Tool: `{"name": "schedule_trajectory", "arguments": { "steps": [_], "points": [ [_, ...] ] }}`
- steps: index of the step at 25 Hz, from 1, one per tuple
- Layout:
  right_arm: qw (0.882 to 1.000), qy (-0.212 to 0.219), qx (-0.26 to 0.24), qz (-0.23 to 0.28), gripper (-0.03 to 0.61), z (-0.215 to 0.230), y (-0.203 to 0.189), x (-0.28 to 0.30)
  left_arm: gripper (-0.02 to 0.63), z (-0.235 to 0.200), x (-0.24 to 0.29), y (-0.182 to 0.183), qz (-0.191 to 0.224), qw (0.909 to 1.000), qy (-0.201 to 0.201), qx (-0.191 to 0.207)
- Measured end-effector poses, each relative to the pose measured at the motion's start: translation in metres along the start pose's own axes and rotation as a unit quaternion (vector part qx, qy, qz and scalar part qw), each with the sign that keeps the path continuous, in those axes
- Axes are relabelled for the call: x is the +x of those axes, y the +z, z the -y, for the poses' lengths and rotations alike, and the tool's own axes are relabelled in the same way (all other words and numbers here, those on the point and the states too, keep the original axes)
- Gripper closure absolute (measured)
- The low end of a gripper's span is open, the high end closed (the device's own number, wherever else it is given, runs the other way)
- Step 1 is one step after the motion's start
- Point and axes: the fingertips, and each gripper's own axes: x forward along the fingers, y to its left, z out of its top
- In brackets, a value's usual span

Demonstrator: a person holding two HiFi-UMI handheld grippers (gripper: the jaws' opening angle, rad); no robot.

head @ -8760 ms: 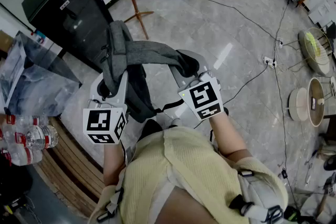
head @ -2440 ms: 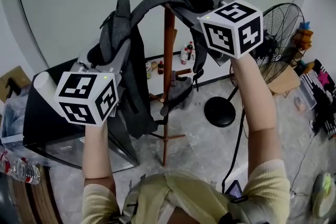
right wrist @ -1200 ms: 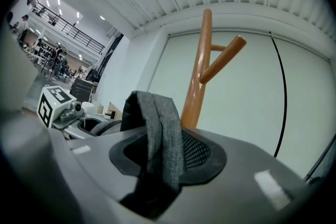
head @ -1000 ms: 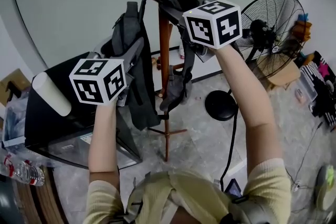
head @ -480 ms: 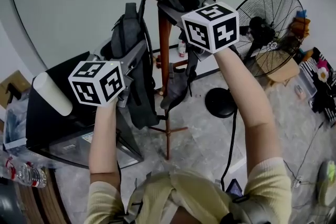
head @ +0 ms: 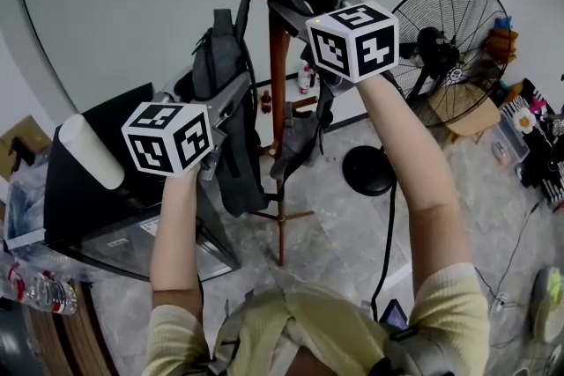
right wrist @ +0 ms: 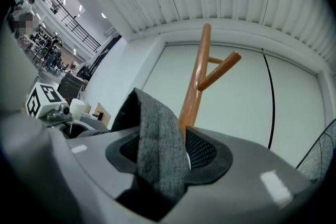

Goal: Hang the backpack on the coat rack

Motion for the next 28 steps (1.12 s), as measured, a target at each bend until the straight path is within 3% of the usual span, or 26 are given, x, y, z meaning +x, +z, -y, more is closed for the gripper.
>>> {"name": "schedule_trajectory", "arguments": {
  "steps": [13,16,21,28],
  "points": [
    [0.999,-0.027,-0.023,-0.007,0.375,-0.002,-0.008,-0.015,0.264,0.006,-0.004,-0.003,-0.001,1.0,-0.001,0.001],
    [0.998,-0.039,-0.041,-0.019,0.38,0.001,-0.018,-0.018,0.262,0.004,-0.003,-0.014,-0.018,0.9998,0.003,0.005],
    [0.999,-0.044,-0.014,-0.003,0.374,0.001,-0.018,-0.019,0.272,0.003,0.001,-0.043,-0.051,0.9987,0.0,0.001],
    [0.999,-0.044,-0.025,0.01,0.38,-0.007,-0.014,-0.015,0.287,-0.001,-0.008,-0.053,-0.043,0.9989,0.01,-0.018]
  ]
}}
